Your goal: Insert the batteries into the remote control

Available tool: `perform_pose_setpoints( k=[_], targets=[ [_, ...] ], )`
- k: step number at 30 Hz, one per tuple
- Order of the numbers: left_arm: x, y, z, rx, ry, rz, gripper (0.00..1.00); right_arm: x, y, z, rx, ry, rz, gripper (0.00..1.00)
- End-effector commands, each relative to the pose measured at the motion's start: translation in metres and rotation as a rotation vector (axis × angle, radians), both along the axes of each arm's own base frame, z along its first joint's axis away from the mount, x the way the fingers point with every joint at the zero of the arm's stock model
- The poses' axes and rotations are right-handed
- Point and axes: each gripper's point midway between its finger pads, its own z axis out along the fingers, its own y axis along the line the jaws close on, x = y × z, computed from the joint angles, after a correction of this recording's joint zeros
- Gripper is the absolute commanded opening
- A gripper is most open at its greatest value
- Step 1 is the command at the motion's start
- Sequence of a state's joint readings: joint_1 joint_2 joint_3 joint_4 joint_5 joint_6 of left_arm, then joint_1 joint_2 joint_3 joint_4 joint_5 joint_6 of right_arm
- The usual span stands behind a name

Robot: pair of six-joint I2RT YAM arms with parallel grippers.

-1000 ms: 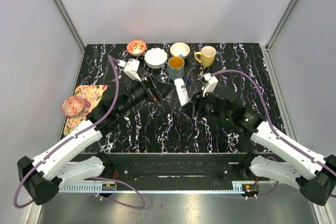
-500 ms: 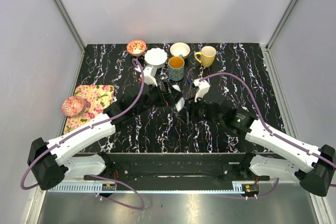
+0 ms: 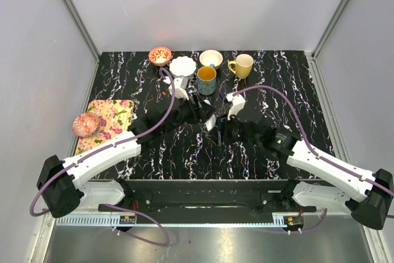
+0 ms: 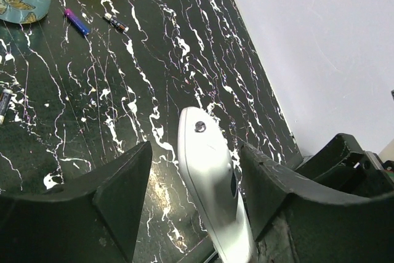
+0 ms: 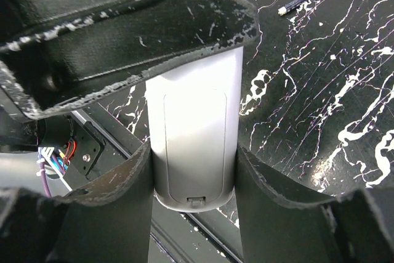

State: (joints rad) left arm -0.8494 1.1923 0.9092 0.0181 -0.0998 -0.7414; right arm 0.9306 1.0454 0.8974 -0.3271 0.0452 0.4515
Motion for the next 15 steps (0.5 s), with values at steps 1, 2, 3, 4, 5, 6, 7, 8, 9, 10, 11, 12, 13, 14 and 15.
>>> perform_pose_setpoints(
  k=[1,2,3,4,5,6,7,8,9,10,11,12,13,14,15],
  targets=[
    [0.003,-0.0102,0.0225,-0.058,-0.045,-0.015,0.63,0.0072,0.009,0.0352,0.076,-0.07,-0.017,0.0],
    [0.0028,-0.0105,0.0212,-0.057,-0.042,-0.016,0.62,0.0076,0.0088,0.0349,0.077,-0.069,-0.019,0.0],
    [0.0022,-0.0111,0.0198,-0.057,-0.038,-0.02,0.62,0.0072,0.0088,0.0358,0.077,-0.07,-0.019,0.0],
    [0.0017,-0.0114,0.0195,-0.058,-0.036,-0.023,0.62,0.0081,0.0086,0.0356,0.077,-0.071,-0.022,0.0],
    [0.001,-0.012,0.0188,-0.06,-0.035,-0.026,0.62,0.0078,0.0087,0.0349,0.076,-0.07,-0.02,0.0],
    [0.0006,-0.0124,0.0174,-0.057,-0.033,-0.029,0.62,0.0079,0.0084,0.0346,0.075,-0.068,-0.022,0.0],
    [0.0001,-0.0128,0.0174,-0.057,-0.033,-0.03,0.61,0.0076,0.0088,0.0349,0.076,-0.07,-0.02,0.0],
    [0.0007,-0.0121,0.0166,-0.055,-0.032,-0.027,0.59,0.0078,0.0087,0.0357,0.079,-0.071,-0.022,0.0],
    [0.0002,-0.0121,0.0165,-0.055,-0.033,-0.027,0.53,0.0077,0.0086,0.035,0.078,-0.07,-0.022,0.0],
    [0.0007,-0.012,0.0158,-0.053,-0.032,-0.028,0.49,0.0076,0.0084,0.0347,0.076,-0.07,-0.022,0.0],
    [0.0006,-0.0123,0.0169,-0.056,-0.034,-0.029,0.45,0.0071,0.0088,0.0339,0.075,-0.067,-0.021,0.0],
    [-0.0003,-0.0133,0.0163,-0.054,-0.033,-0.036,0.36,0.0071,0.0086,0.0335,0.073,-0.067,-0.021,0.0],
    [-0.0005,-0.0137,0.0176,-0.052,-0.04,-0.04,0.32,0.0073,0.0077,0.0334,0.072,-0.065,-0.024,0.0],
    [-0.0006,-0.0135,0.0159,-0.046,-0.035,-0.04,0.27,0.0071,0.0074,0.0327,0.069,-0.065,-0.025,0.0],
    [0.0,-0.0128,0.0155,-0.043,-0.035,-0.038,0.21,0.0075,0.0062,0.0331,0.069,-0.065,-0.03,0.0]
  ],
)
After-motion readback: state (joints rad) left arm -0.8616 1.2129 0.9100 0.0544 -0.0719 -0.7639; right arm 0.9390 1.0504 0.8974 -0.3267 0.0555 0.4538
